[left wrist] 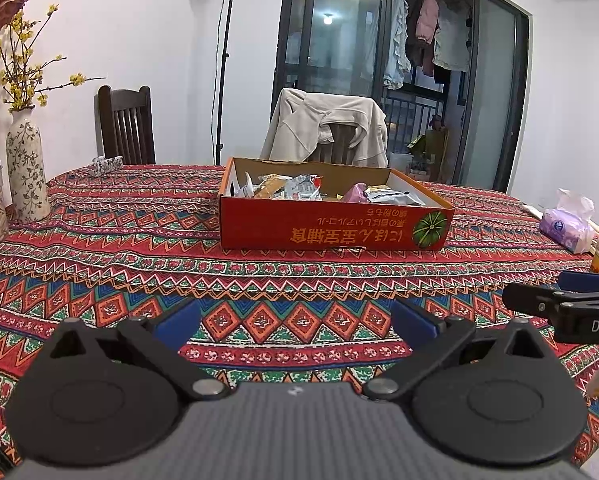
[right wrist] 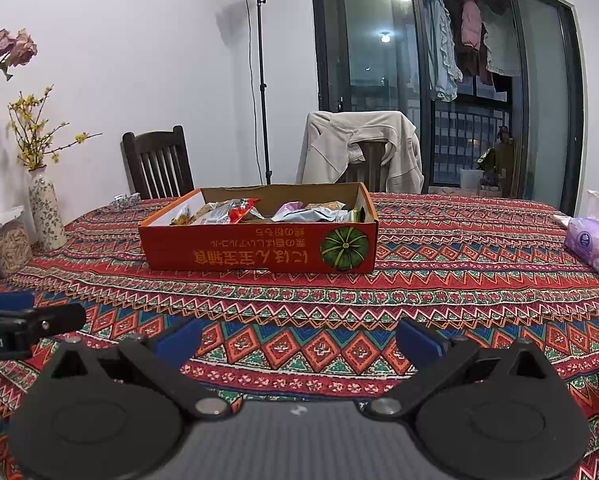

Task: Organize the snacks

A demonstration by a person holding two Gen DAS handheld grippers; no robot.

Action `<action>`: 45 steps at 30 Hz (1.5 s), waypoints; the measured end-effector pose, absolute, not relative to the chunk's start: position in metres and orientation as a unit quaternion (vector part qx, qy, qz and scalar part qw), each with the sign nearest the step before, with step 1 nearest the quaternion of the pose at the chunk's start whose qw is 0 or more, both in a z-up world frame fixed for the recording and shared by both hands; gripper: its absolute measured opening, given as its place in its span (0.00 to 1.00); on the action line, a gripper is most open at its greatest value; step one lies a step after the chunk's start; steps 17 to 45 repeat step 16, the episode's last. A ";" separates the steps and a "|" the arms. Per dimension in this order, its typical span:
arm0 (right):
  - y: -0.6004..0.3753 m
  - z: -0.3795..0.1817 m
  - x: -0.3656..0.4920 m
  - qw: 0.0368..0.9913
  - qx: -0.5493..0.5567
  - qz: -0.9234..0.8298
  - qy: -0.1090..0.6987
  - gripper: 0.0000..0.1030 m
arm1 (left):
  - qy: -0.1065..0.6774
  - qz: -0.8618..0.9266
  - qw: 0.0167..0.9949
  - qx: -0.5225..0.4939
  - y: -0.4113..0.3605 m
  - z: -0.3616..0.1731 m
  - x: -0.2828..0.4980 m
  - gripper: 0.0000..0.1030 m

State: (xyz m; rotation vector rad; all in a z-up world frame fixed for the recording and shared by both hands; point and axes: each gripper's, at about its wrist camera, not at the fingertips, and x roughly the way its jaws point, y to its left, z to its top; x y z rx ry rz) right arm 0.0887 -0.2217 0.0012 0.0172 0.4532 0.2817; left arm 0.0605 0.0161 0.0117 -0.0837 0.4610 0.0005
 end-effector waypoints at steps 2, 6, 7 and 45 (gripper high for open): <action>-0.222 0.001 0.089 0.965 0.008 0.139 0.224 1.00 | 0.228 -0.001 0.973 -0.041 0.016 0.013 0.060 1.00; -0.222 0.001 0.089 0.965 0.008 0.139 0.224 1.00 | 0.227 -0.002 0.973 -0.042 0.016 0.014 0.060 1.00; -0.222 0.001 0.089 0.964 0.008 0.139 0.224 1.00 | 0.226 -0.003 0.973 -0.042 0.017 0.014 0.059 1.00; -0.222 -0.006 0.087 0.964 0.008 0.140 0.226 1.00 | 0.216 -0.015 0.976 -0.036 0.015 0.014 0.056 1.00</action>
